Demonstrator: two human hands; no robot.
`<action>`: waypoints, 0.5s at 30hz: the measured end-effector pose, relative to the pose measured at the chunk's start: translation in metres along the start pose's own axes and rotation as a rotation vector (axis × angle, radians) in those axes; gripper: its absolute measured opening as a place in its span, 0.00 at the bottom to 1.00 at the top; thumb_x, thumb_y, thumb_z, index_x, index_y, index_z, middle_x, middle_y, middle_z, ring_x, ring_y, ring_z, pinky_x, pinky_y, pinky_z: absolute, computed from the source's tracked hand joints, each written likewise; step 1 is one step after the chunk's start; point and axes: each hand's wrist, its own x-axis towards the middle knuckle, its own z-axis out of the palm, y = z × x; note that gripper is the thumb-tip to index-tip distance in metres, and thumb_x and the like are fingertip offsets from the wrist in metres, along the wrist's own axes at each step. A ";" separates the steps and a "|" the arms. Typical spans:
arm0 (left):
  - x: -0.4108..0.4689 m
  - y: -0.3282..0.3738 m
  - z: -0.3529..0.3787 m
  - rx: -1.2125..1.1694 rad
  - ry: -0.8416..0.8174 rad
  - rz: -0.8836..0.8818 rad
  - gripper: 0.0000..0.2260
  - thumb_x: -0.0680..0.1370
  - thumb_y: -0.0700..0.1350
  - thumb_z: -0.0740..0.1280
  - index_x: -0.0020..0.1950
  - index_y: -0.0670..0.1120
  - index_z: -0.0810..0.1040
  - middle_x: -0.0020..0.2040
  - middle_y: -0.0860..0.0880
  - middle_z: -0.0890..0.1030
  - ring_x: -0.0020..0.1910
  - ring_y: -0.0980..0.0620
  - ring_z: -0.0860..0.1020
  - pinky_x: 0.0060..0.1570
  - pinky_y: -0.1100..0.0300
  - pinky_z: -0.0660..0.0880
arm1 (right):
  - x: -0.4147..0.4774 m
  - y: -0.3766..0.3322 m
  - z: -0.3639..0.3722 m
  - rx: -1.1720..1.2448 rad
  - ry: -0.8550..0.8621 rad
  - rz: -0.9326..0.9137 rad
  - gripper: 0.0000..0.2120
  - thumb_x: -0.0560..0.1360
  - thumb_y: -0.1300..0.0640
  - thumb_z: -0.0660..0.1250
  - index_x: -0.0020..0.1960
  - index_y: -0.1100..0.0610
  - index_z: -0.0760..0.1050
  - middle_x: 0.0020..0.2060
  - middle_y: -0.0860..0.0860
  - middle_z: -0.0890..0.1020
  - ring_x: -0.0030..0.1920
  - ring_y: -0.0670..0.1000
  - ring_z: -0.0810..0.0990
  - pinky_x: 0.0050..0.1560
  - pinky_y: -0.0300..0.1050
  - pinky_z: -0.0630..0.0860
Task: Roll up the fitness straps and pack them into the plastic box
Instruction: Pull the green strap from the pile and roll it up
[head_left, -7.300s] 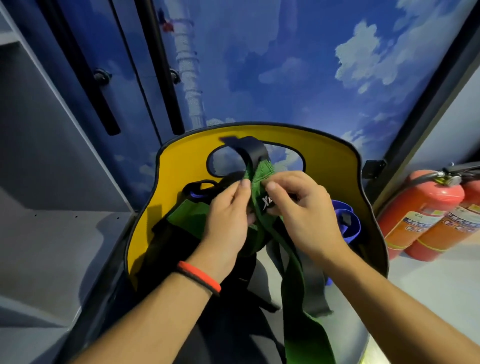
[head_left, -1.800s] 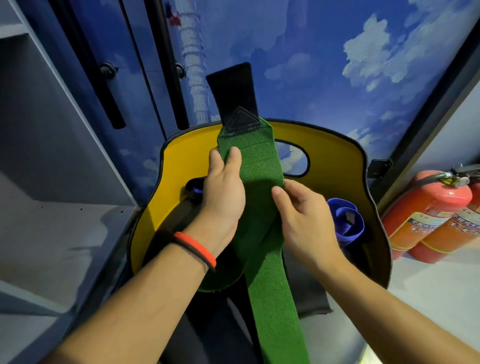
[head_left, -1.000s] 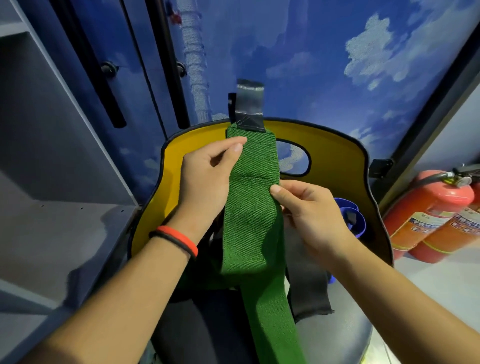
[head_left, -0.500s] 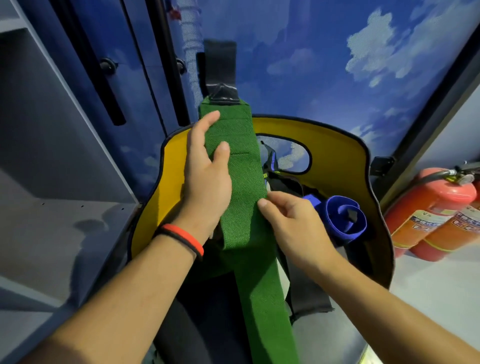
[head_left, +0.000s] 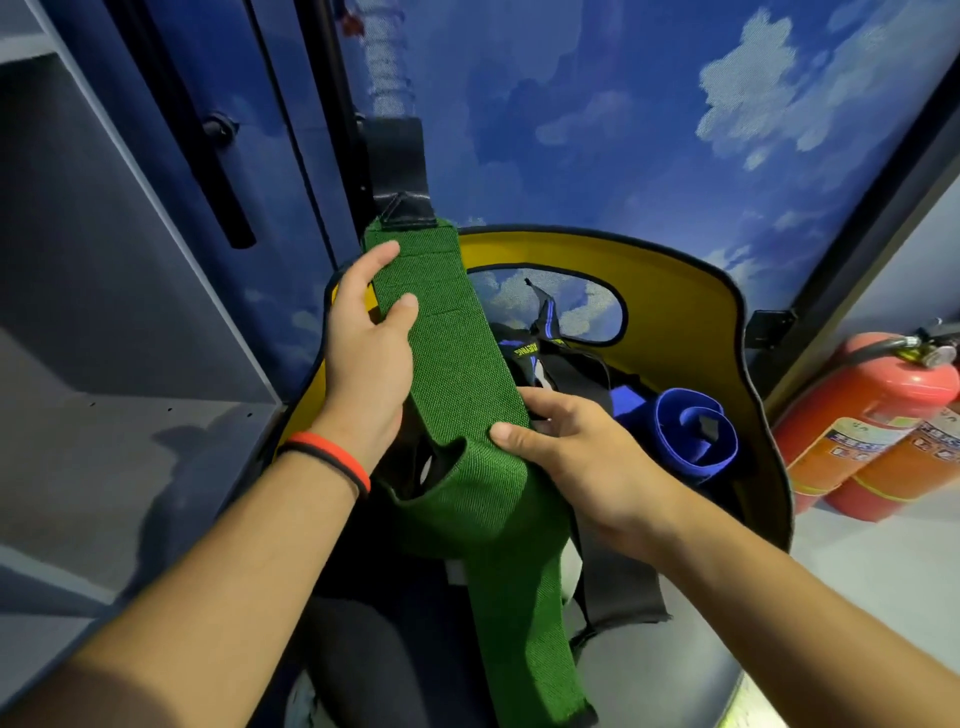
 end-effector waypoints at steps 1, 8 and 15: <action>0.001 -0.002 0.000 -0.024 -0.005 -0.026 0.20 0.79 0.38 0.66 0.65 0.59 0.78 0.69 0.57 0.76 0.69 0.62 0.72 0.72 0.52 0.69 | 0.000 0.000 0.001 0.003 0.002 0.002 0.14 0.81 0.70 0.63 0.65 0.63 0.78 0.56 0.58 0.86 0.56 0.56 0.85 0.60 0.47 0.81; 0.008 0.002 0.005 -0.206 0.004 -0.134 0.11 0.76 0.36 0.73 0.53 0.51 0.87 0.56 0.48 0.85 0.60 0.53 0.82 0.62 0.61 0.76 | 0.008 0.018 -0.004 -0.138 0.264 -0.049 0.27 0.64 0.43 0.83 0.51 0.50 0.69 0.45 0.68 0.82 0.45 0.68 0.84 0.48 0.66 0.79; 0.009 -0.014 0.007 -0.034 -0.166 -0.175 0.18 0.76 0.37 0.73 0.63 0.52 0.82 0.61 0.58 0.80 0.62 0.62 0.76 0.58 0.71 0.70 | -0.003 0.024 -0.007 -0.378 0.262 -0.089 0.02 0.81 0.56 0.70 0.49 0.51 0.79 0.29 0.46 0.73 0.31 0.45 0.68 0.34 0.40 0.64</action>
